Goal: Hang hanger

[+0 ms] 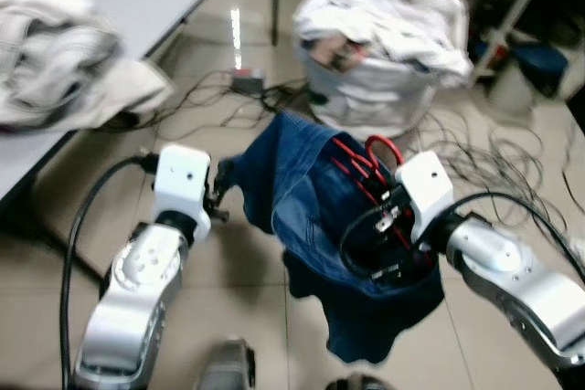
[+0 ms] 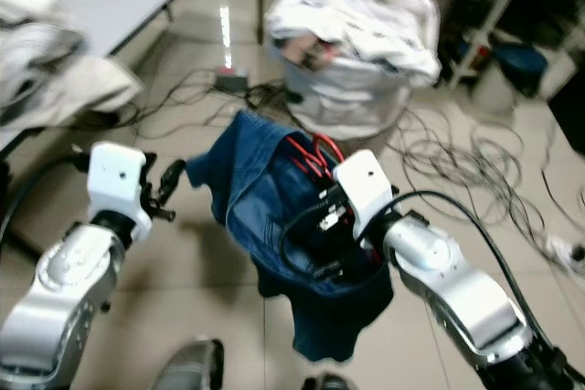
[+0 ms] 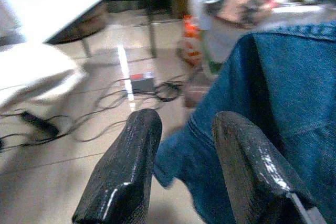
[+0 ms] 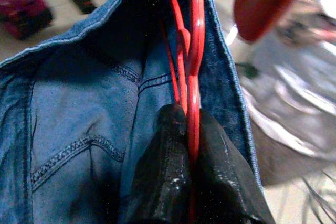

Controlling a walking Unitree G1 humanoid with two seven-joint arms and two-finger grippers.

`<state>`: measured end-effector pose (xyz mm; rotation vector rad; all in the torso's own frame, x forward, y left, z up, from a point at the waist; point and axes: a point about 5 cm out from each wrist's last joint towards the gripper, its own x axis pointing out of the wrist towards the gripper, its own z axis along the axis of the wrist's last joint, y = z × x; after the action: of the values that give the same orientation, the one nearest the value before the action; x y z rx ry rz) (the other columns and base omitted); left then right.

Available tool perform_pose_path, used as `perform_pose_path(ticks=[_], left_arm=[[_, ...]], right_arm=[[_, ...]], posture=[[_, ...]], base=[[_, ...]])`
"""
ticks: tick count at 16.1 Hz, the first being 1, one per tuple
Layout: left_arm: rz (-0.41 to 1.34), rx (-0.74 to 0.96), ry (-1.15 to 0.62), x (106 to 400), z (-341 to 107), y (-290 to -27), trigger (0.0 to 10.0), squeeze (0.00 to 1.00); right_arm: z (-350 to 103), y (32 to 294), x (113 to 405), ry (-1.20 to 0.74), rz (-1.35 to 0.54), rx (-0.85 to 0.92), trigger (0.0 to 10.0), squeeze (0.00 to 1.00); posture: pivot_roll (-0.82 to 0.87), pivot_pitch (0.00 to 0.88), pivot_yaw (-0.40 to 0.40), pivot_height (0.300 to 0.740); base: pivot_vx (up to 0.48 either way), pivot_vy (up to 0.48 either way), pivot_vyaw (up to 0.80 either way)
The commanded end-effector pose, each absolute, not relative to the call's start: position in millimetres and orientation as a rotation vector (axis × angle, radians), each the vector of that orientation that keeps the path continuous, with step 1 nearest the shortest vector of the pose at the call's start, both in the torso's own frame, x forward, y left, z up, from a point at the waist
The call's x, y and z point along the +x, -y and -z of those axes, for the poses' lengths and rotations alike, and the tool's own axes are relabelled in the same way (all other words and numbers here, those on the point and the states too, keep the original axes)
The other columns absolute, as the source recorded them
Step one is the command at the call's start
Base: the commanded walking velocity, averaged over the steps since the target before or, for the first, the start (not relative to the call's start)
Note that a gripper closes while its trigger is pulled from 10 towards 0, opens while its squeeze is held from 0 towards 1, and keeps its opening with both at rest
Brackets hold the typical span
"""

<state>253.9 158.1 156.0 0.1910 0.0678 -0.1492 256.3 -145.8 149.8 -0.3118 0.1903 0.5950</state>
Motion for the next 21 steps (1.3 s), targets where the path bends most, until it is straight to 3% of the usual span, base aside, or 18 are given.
perform_pose_path(ticks=[1, 2, 4, 7, 10, 12, 16, 21], left_arm=[[0.027, 0.233, 0.009, 257.8, -173.9, -181.8, 10.0, 0.00], [0.027, 0.233, 0.009, 257.8, -173.9, -181.8, 10.0, 0.00], [-0.001, 0.271, 0.062, 260.3, -190.3, -207.9, 10.0, 0.00], [0.172, 0.326, 0.058, 255.0, -198.3, -210.4, 10.0, 0.00], [0.159, 0.359, -0.029, 246.2, -182.0, -215.3, 10.0, 0.00], [0.115, 0.331, -0.129, 234.5, -156.7, -207.8, 10.0, 0.00], [0.108, 0.263, -0.141, 221.6, -140.0, -181.3, 10.0, 0.00], [0.068, 0.243, -0.171, 212.3, -134.5, -176.8, 10.0, 0.00]], right_arm=[[-168.0, 152.8, 258.8, -0.112, -0.638, -0.353, 10.0, 0.00], [-168.0, 152.8, 258.8, -0.112, -0.638, -0.353, 10.0, 0.00], [-171.0, 158.4, 254.3, -0.116, -0.779, -0.395, 10.0, 0.00], [-174.2, 165.5, 254.5, -0.157, -0.914, -0.471, 10.0, 0.00], [-174.4, 167.3, 255.2, -0.208, -1.009, -0.475, 10.0, 0.00], [-166.2, 167.0, 262.4, -0.263, -0.969, -0.440, 10.0, 0.00], [-155.1, 150.6, 261.6, -0.265, -0.961, -0.332, 10.0, 0.00], [-150.3, 146.4, 261.8, -0.292, -0.942, -0.276, 10.0, 0.00]], posture=[[-0.02, 0.083, -0.073, 0.740], [-0.02, 0.083, -0.073, 0.740], [-0.01, 0.079, -0.081, 0.740], [0.00, 0.082, -0.103, 0.740], [0.01, 0.087, -0.131, 0.740], [0.02, 0.094, -0.146, 0.740], [0.04, 0.107, -0.155, 0.740], [0.04, 0.115, -0.154, 0.740]], base=[[0.000, 0.000, 0.80], [0.000, 0.000, 0.80], [0.000, 0.000, 0.80], [0.000, 0.000, 0.80], [0.000, 0.000, 0.80], [0.000, 0.000, 0.80], [0.000, 0.000, 0.80], [0.000, 0.000, 0.80]])
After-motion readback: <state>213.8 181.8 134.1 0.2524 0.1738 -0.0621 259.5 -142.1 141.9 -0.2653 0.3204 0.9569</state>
